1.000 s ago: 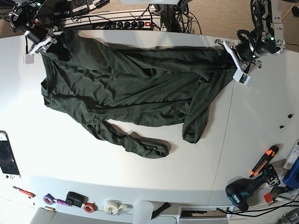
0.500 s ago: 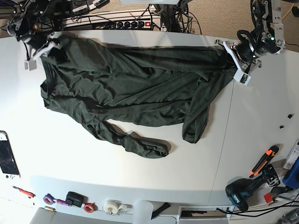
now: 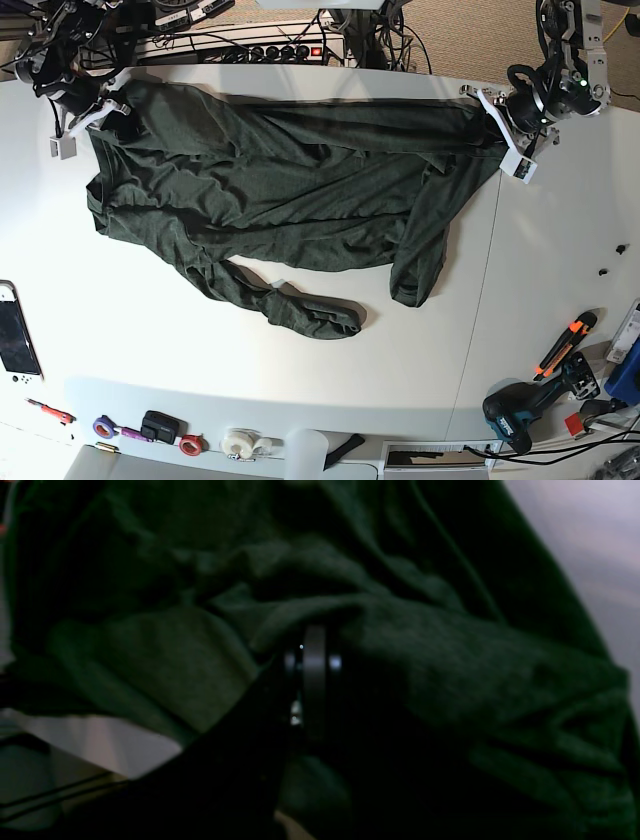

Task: Layout the t-shirt on the table in an organized manner, then fold the t-shirt properly
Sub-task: 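Regrasp the collar corner with the right gripper, then move both grippers along the shirt's sides toward the hem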

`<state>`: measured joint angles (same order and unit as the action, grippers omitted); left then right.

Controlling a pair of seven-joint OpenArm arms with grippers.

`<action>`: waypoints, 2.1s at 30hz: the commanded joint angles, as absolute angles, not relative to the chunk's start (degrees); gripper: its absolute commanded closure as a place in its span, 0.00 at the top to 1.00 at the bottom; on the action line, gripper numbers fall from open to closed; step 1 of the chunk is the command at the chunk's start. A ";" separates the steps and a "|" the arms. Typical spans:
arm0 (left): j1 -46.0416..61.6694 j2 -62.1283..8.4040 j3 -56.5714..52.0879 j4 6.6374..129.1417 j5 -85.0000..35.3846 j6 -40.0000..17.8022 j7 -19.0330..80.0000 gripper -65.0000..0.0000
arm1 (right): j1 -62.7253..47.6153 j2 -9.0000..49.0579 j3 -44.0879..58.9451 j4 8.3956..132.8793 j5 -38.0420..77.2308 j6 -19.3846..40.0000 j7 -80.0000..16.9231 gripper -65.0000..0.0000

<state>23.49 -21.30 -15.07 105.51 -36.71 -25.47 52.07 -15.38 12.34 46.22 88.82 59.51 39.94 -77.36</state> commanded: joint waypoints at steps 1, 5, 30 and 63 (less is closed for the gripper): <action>23.64 -21.89 -15.25 106.02 -36.91 -25.52 52.29 0.19 | -15.05 13.37 46.61 89.58 61.82 40.00 -76.42 0.00; 23.64 -21.89 -15.25 106.02 -36.91 -25.52 52.29 0.19 | -15.05 13.47 46.61 89.58 63.79 40.00 -75.77 0.05; 19.49 -21.89 -15.29 116.16 -37.54 -25.45 45.45 0.26 | -9.47 20.32 46.59 89.58 67.05 40.00 -73.43 0.05; -10.63 -18.92 4.93 95.61 -32.99 -20.53 43.53 0.37 | 13.91 12.91 28.64 77.12 31.03 40.00 -53.01 0.54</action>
